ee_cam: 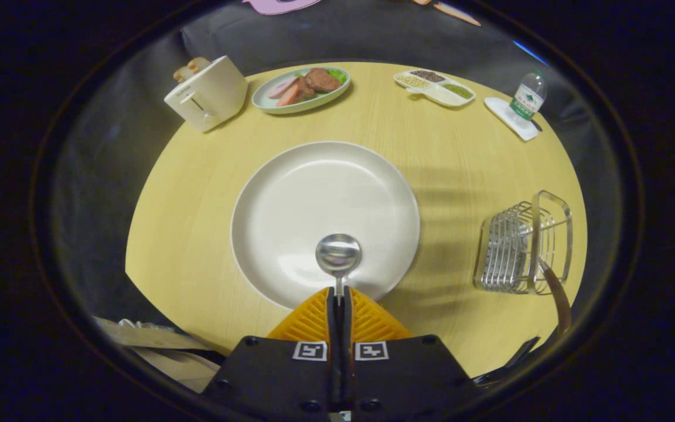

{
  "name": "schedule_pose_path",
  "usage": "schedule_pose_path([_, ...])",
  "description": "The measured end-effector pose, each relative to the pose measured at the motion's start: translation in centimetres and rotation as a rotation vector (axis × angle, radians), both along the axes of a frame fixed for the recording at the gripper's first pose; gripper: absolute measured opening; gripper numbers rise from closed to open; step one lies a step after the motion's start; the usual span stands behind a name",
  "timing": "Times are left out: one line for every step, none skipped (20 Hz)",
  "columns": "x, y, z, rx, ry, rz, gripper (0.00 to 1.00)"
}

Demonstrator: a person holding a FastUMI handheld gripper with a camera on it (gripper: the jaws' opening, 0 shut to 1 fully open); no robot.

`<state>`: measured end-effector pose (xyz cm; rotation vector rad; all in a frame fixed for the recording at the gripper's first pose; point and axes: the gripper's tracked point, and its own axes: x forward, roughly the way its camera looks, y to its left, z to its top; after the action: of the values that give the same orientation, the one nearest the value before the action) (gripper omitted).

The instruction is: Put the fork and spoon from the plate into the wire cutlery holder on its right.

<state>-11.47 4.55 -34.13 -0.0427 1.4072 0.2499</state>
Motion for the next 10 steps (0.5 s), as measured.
schedule_pose_path([0.3,0.2,0.3,0.007,-0.006,-0.002,0.04])
schedule_pose_path([0.7,0.2,0.6,0.008,-0.02,-0.008,0.04])
schedule_pose_path([1.2,0.1,1.0,0.01,-0.038,-0.022,0.04])
schedule_pose_path([1.3,0.1,1.4,0.018,-0.031,-0.024,0.04])
schedule_pose_path([1.9,-0.1,2.0,0.025,-0.051,-0.044,0.04])
schedule_pose_path([2.0,-0.4,2.5,0.023,-0.054,-0.047,0.04])
schedule_pose_path([2.5,-0.9,3.1,0.022,-0.064,-0.05,0.04])
schedule_pose_path([2.7,-1.3,3.8,0.019,-0.076,-0.058,0.04])
schedule_pose_path([3.0,-1.9,4.5,0.014,-0.083,-0.063,0.04])
schedule_pose_path([3.2,-2.6,5.2,0.01,-0.092,-0.069,0.04])
